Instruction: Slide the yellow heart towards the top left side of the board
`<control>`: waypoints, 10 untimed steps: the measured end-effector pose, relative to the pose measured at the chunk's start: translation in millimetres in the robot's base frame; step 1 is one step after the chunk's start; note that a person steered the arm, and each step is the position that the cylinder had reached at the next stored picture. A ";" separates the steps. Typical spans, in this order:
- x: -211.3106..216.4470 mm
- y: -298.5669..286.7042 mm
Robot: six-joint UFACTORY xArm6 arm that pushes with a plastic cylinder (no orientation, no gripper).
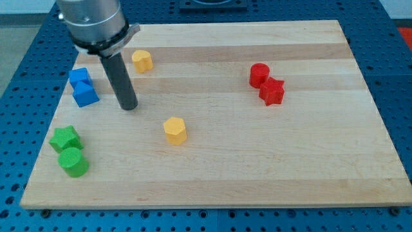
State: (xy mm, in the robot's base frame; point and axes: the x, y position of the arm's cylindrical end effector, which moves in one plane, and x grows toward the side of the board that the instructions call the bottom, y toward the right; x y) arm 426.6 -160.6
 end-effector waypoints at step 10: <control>-143.6 -3.3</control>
State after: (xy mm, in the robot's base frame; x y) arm 283.0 -163.9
